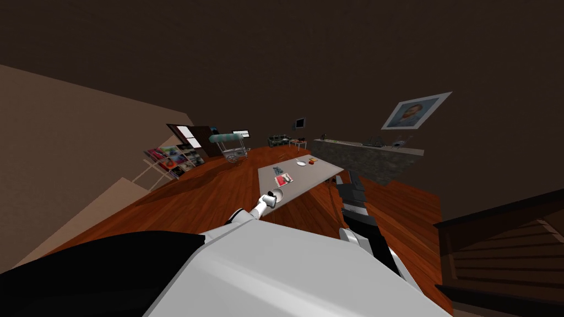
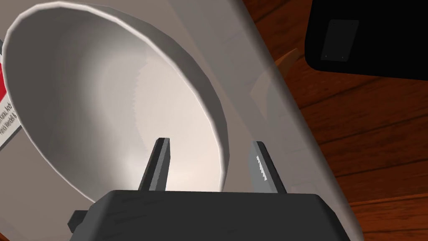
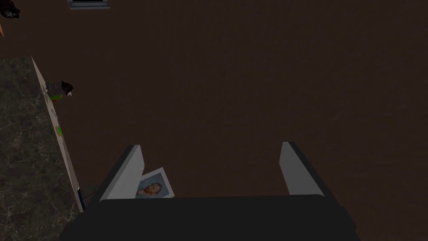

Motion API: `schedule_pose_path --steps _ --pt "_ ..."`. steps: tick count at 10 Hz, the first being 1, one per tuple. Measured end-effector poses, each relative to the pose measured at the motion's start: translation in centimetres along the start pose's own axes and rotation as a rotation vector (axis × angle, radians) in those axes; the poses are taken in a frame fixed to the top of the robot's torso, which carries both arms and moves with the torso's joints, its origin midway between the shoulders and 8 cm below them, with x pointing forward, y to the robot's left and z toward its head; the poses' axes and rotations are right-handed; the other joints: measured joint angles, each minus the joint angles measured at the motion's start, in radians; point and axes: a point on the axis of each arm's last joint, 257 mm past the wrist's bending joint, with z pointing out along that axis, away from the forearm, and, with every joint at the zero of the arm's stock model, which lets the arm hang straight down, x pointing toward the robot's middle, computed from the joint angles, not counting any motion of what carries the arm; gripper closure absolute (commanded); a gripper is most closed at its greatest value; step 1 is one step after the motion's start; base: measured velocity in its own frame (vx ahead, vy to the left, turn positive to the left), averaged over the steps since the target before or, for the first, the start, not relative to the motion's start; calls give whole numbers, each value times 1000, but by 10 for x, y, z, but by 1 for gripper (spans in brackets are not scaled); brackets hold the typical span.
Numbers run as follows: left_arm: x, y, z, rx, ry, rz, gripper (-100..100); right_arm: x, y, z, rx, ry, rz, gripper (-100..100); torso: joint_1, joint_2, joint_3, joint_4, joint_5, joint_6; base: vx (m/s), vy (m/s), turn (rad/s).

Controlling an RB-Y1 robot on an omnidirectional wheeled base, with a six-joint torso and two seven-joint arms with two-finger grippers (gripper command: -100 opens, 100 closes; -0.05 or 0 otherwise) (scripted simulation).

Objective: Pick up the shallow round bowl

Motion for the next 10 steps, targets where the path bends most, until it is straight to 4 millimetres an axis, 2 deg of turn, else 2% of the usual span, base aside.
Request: schedule_pose_path --steps 3,4,5,7,9,10 --pt "0 1 0 -3 0 -2 100 0 0 0 0 0 0 0 0 1 1 1 0 1 0 0 0" --pt "0 2 0 -3 0 -3 0 0 0 0 0 0 0 0 0 1 1 1 0 1 0 0 0" --pt "0 2 0 -4 0 -3 100 0 0 0 0 0 0 0 0 1 1 1 0 1 -49 -1 36" --pt "0 -14 -4 1 2 3 100 0 0 0 0 0 0 0 -1 6 4 2 -1 1 -66 5 16" --pt "1 -20 -8 0 4 6 100 0 0 0 0 0 0 0 0 7 5 3 -1 1 -39 6 12" --pt "1 -20 -8 -2 4 6 0 0 0 0 0 0 0 0 -1 5 4 3 -1 1 -5 1 0"
